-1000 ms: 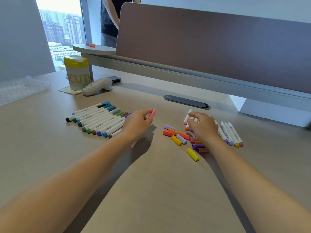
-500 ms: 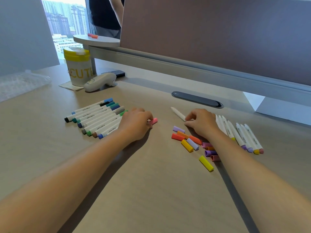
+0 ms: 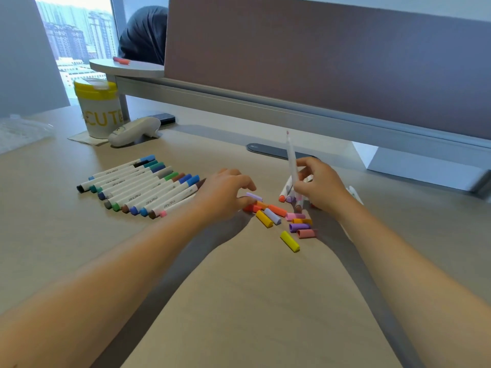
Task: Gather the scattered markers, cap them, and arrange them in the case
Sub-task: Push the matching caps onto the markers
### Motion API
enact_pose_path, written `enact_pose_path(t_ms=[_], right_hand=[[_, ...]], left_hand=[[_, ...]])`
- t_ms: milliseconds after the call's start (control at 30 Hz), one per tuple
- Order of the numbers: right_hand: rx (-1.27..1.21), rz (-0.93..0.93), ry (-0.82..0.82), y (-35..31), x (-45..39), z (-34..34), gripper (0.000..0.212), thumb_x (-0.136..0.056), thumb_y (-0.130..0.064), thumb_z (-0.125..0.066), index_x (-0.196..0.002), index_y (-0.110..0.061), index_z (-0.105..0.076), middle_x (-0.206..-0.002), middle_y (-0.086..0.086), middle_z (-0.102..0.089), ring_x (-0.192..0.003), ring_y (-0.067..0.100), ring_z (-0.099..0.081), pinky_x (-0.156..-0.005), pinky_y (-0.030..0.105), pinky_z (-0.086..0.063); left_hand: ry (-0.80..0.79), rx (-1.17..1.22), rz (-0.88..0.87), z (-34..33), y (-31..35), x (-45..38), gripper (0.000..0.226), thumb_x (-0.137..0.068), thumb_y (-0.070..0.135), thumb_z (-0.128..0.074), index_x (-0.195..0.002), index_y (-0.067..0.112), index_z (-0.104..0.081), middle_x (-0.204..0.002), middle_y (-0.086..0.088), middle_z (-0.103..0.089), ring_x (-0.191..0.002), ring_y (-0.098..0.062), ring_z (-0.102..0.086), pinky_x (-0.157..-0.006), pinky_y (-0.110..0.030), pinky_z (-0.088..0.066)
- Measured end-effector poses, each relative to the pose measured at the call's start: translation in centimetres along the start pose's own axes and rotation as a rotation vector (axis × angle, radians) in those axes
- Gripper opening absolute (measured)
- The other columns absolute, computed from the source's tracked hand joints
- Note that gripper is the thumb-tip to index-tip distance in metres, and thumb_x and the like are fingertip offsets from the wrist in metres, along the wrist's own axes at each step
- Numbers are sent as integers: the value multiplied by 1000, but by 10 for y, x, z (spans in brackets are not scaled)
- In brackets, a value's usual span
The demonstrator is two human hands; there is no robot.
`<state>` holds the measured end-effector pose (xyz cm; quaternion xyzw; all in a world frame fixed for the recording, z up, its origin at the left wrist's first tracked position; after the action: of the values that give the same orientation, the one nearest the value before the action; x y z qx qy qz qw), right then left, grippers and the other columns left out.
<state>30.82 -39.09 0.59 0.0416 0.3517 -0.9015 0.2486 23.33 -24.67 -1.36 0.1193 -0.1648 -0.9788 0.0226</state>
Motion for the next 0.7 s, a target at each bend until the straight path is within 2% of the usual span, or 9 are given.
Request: enact_pose_path(t_ms=[100, 167, 267, 333, 533, 633, 700], right_hand=[[-27, -36, 7, 12, 13, 12, 23, -91, -15, -52, -114, -10, -51, -101, 1, -49, -90, 17, -49, -73, 25, -43], [-83, -56, 21, 21, 20, 19, 12, -94, -21, -48, -100, -12, -53, -95, 2, -52, -84, 16, -51, -67, 21, -43], [-142, -75, 23, 31, 29, 27, 14, -94, -24, -47, -92, -12, -53, -79, -4, -49, -68, 9, -48, -52, 11, -38], [-160, -84, 29, 38, 33, 29, 14, -94, -25, -47, -91, -13, -53, -75, -9, -47, -66, 7, -47, -49, 11, -37], [-174, -84, 70, 48, 36, 32, 11, -92, -25, -50, -90, -15, -53, -80, -7, -49, -72, 9, -49, -55, 15, -42], [-166, -71, 79, 47, 37, 32, 11, -91, -24, -52, -91, -14, -55, -89, 0, -56, -83, 15, -54, -61, 19, -45], [-165, -61, 85, 44, 37, 31, 14, -91, -22, -53, -97, -10, -58, -91, 1, -57, -84, 15, -55, -64, 19, -44]], left_hand=[[-72, 6, -42, -14, 24, -3, 28, -90, 30, -53, -116, 22, -60, -120, -1, -52, -112, -17, -42, -90, -27, -38], [-103, 13, -50, -23, 36, -6, 28, -90, 29, -54, -117, 22, -60, -122, -1, -50, -113, -17, -39, -91, -27, -36], [-125, 16, -55, -31, 51, -11, 31, -89, 29, -55, -119, 22, -60, -123, -2, -48, -116, -19, -37, -92, -26, -34], [-134, -6, -59, -35, 58, -14, 32, -89, 31, -55, -120, 22, -60, -123, -3, -49, -115, -19, -38, -90, -26, -34], [-159, -110, -61, -46, 64, -22, 30, -90, 32, -53, -115, 21, -63, -119, -3, -52, -111, -20, -41, -90, -28, -35], [-91, -19, -34, -38, 63, -21, 28, -89, 30, -56, -112, 16, -62, -113, -4, -57, -103, -18, -45, -87, -29, -39], [-62, 116, -3, -31, 59, -17, 24, -89, 22, -56, -111, 13, -60, -107, -5, -62, -92, -15, -52, -83, -27, -44]])
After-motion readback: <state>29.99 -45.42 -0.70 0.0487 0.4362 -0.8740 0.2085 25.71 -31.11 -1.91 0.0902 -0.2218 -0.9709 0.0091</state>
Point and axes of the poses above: each hand's wrist, its own x-axis away from the middle knuckle, its own z-axis out of the back of the hand, y = z × x, the point moved 6 cm from there along -x, towards the middle knuckle
